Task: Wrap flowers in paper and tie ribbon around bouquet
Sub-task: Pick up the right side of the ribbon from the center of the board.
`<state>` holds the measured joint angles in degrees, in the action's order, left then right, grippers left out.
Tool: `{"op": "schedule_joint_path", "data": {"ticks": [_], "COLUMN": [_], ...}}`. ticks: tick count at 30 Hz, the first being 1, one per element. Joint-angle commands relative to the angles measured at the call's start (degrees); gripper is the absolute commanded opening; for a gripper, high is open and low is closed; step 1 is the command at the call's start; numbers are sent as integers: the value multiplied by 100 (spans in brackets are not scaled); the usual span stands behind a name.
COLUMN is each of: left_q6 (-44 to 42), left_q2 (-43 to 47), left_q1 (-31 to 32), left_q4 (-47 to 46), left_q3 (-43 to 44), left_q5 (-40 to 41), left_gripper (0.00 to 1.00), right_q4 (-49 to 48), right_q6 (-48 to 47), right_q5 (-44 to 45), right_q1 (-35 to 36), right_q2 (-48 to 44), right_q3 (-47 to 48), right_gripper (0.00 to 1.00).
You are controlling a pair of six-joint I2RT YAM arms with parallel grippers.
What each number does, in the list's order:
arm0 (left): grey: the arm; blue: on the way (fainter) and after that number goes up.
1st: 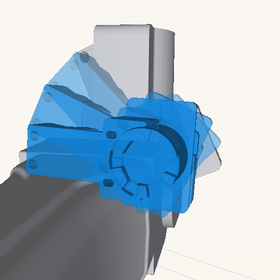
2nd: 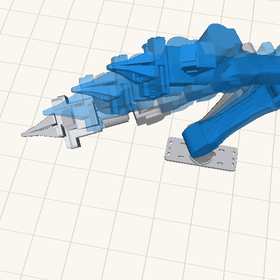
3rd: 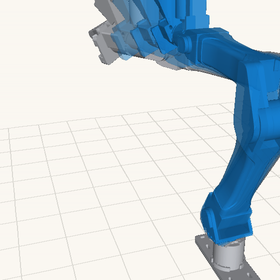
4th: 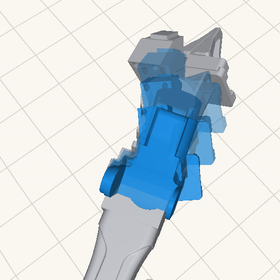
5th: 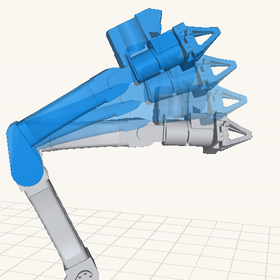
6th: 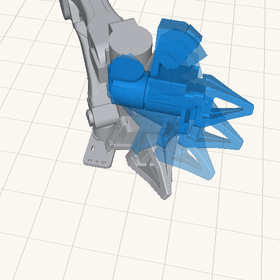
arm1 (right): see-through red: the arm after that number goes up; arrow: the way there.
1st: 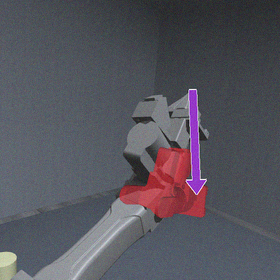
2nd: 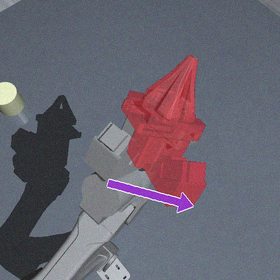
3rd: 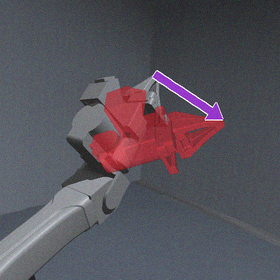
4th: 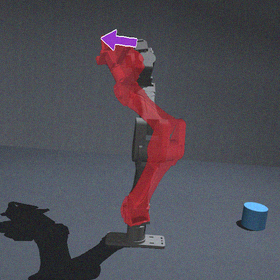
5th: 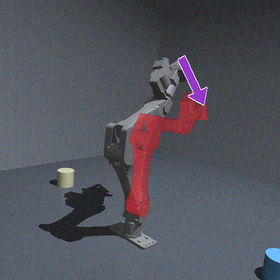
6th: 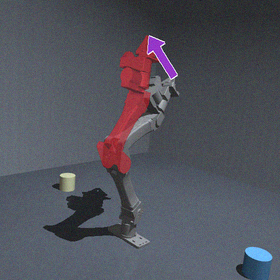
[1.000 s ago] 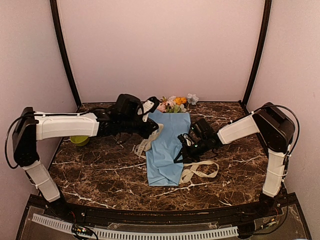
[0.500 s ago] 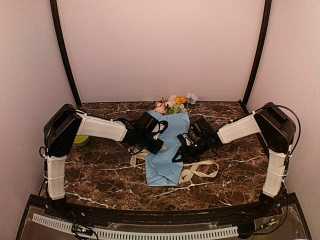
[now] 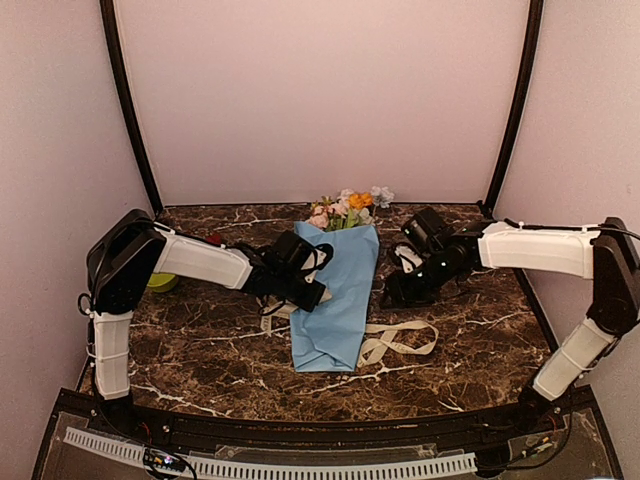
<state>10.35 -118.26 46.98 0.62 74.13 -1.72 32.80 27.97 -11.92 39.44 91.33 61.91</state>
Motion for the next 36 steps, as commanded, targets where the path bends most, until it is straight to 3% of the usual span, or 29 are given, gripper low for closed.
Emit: {"op": "schedule_joint_path", "data": {"ticks": [1, 7, 11, 15, 18, 22, 30, 36], "left_q6": [43, 2, -15, -55, -82, -85, -121, -156], "left_q2": [-66, -58, -44, -40, -38, -22, 4, 9], "left_q1": [-22, -22, -22, -21, -18, -22, -21, -20], "left_q4": [445, 496, 503, 502, 499, 520, 486, 508], "left_q3": [-287, -311, -329, -313, -314, -324, -332, -329], "left_q5": [-107, -88, -53, -56, -54, -75, -81, -77], "left_gripper": [0, 0, 0, 0, 0, 0, 0, 0], "right_q4": [912, 882, 914, 702, 511, 488, 368, 114], "right_q6": [26, -741, -964, -1030, -1136, -1194, -1492, -1723], "right_q5": [517, 248, 216, 298, 518, 847, 1342, 927], "right_q1": [105, 1328, 1897, 2103, 2191, 2204, 2235, 2243], "right_q2": [-316, -105, 327, 465, 604, 805, 857, 916], "right_q3": [-382, 9, -52, -149, -94, 49, 74, 76], "right_gripper": [48, 33, 36, 50, 54, 53, 41, 43]}}
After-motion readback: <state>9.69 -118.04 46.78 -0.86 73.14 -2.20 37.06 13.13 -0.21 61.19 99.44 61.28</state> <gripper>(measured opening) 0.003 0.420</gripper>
